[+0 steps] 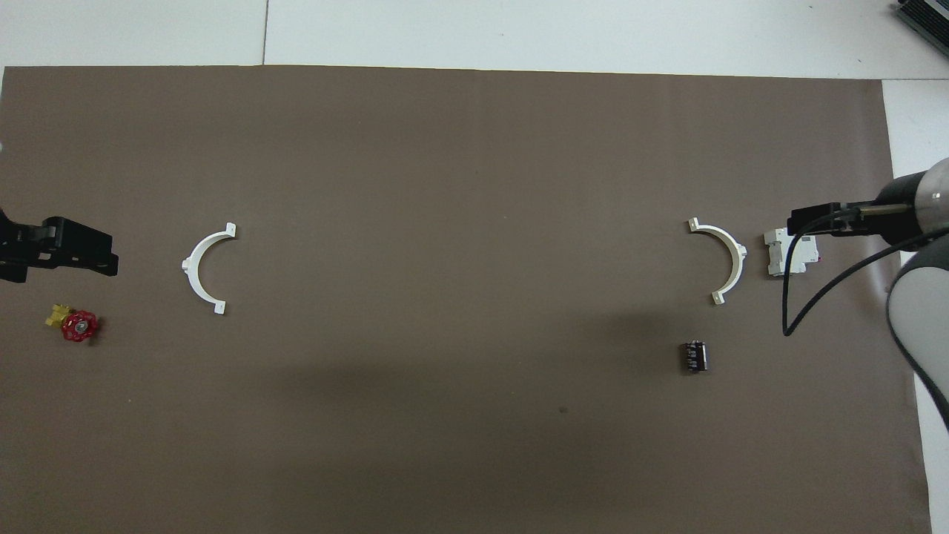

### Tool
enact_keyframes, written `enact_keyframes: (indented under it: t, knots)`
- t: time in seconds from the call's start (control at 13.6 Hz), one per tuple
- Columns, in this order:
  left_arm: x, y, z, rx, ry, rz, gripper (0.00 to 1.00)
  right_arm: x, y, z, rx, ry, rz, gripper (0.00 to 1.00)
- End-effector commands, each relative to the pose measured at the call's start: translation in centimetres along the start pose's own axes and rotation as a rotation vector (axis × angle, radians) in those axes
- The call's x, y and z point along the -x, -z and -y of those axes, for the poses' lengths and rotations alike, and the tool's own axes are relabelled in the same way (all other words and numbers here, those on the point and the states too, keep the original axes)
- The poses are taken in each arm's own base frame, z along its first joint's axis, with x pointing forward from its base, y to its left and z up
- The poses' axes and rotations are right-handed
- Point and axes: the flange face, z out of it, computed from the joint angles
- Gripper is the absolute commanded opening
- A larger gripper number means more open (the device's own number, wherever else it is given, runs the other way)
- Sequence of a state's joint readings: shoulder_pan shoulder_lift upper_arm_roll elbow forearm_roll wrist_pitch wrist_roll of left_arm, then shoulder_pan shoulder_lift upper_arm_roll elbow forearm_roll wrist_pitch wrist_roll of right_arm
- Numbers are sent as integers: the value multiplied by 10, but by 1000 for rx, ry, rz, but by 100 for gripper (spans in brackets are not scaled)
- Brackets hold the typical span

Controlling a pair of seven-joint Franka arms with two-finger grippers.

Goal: Assemble drain pipe with both arms
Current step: 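Reach the right gripper toward the white half-ring nearest it, then grasp the white half-ring with the right gripper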

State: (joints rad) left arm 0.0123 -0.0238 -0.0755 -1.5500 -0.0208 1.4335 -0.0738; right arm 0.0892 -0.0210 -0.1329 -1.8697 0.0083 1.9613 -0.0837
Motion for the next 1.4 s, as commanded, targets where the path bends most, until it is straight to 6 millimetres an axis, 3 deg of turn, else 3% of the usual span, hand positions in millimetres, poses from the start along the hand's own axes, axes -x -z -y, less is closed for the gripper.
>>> enact_keyframes:
  t: [0.0,0.07,0.22,0.44,0.74,1.03,1.33]
  knots:
    - [9,0,2,13,12,-1,100,-4,-75,-2,-45,170,30,100]
    - [9,0,2,11,13,-1,100,-7,-110,-4,-68,211,38,100]
    - [9,0,2,11,13,-1,100,-5,-160,-7,-50,250,5,100]
    - [9,0,2,11,14,-1,100,2,-202,-23,-33,308,2,99]
    - [9,0,2,11,14,-1,100,12,-229,-50,-22,342,9,89]
    - [9,0,2,11,14,-1,100,12,-232,-43,-24,347,14,66]
    - [9,0,2,11,14,-1,100,11,-235,-36,-27,341,13,65]
